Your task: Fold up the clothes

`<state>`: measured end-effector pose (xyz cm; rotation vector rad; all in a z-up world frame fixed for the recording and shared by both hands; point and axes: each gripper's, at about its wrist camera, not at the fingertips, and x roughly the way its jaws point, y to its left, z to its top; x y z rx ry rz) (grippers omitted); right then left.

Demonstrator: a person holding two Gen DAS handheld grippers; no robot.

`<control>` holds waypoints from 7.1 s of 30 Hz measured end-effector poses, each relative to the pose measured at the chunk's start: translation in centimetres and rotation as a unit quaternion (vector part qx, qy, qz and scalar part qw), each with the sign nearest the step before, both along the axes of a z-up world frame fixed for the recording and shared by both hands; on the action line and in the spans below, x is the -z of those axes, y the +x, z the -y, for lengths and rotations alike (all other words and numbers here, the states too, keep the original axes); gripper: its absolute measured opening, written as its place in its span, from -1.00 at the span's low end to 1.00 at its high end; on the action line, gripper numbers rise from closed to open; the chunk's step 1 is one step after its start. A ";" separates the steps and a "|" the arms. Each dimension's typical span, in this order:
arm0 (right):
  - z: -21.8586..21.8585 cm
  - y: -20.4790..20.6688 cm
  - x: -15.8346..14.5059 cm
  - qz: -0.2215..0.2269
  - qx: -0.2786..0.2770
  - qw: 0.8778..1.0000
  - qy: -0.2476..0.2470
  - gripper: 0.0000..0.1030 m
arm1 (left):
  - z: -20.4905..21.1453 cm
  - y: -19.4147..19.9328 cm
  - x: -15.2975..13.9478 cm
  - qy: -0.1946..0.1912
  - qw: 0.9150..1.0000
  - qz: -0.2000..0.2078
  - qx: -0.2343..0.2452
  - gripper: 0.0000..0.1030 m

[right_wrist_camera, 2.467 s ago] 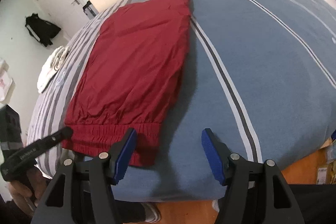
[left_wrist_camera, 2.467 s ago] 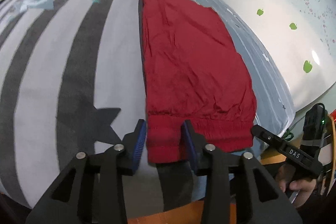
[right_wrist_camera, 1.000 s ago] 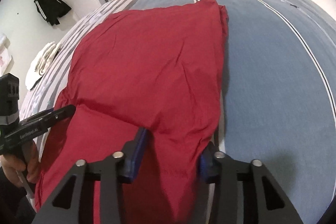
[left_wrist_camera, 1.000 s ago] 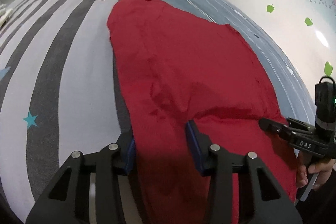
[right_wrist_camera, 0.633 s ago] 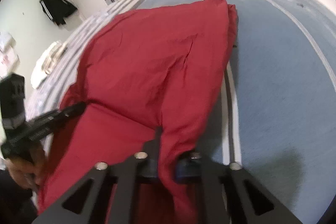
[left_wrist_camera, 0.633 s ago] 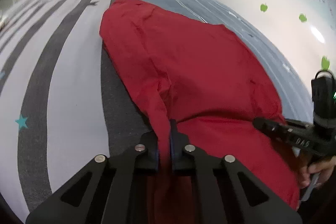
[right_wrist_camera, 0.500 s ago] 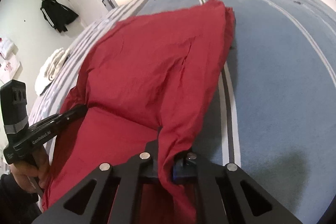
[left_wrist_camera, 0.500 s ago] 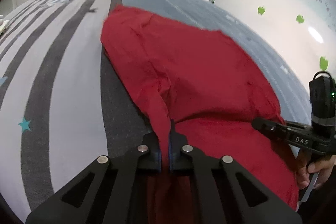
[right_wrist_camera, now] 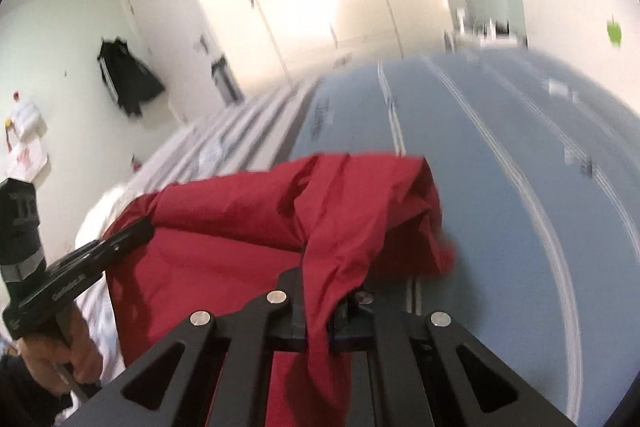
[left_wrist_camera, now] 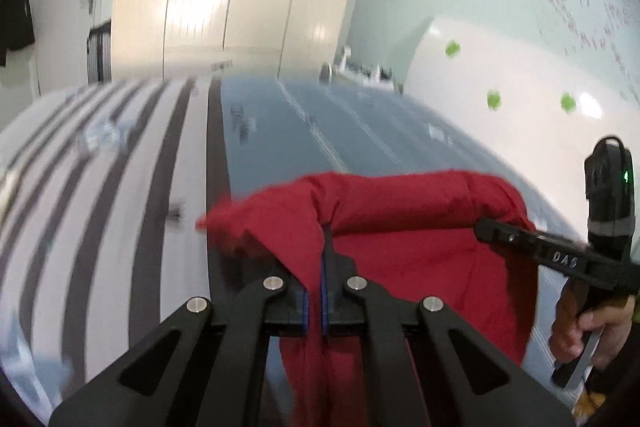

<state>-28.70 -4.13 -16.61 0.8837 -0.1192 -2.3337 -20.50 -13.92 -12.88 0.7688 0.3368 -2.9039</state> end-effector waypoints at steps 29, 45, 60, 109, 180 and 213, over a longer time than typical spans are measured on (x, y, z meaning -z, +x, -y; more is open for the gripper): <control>-5.2 17.7 16.5 0.096 -0.071 0.989 0.086 -0.89 | -4.1 18.2 17.8 0.079 0.991 0.111 -0.006 -0.94; -13.3 15.7 11.9 0.156 -0.020 0.988 0.007 -0.08 | 2.6 22.4 15.8 0.148 0.981 0.110 -0.052 0.41; -8.5 15.3 13.0 0.192 -0.086 0.976 0.045 -0.86 | 1.4 16.1 15.3 0.151 0.978 0.138 0.028 -0.95; -5.1 18.8 11.8 -0.007 0.087 0.992 0.088 -0.78 | 1.2 12.7 12.6 -0.022 0.996 0.080 -0.030 -0.99; -14.0 19.0 13.6 0.065 0.101 0.989 0.087 0.19 | 6.9 24.8 16.4 0.128 0.982 0.093 -0.104 0.42; -5.6 14.0 18.4 0.129 -0.058 0.986 0.089 0.48 | 2.4 16.0 19.9 0.121 0.982 0.144 -0.032 0.50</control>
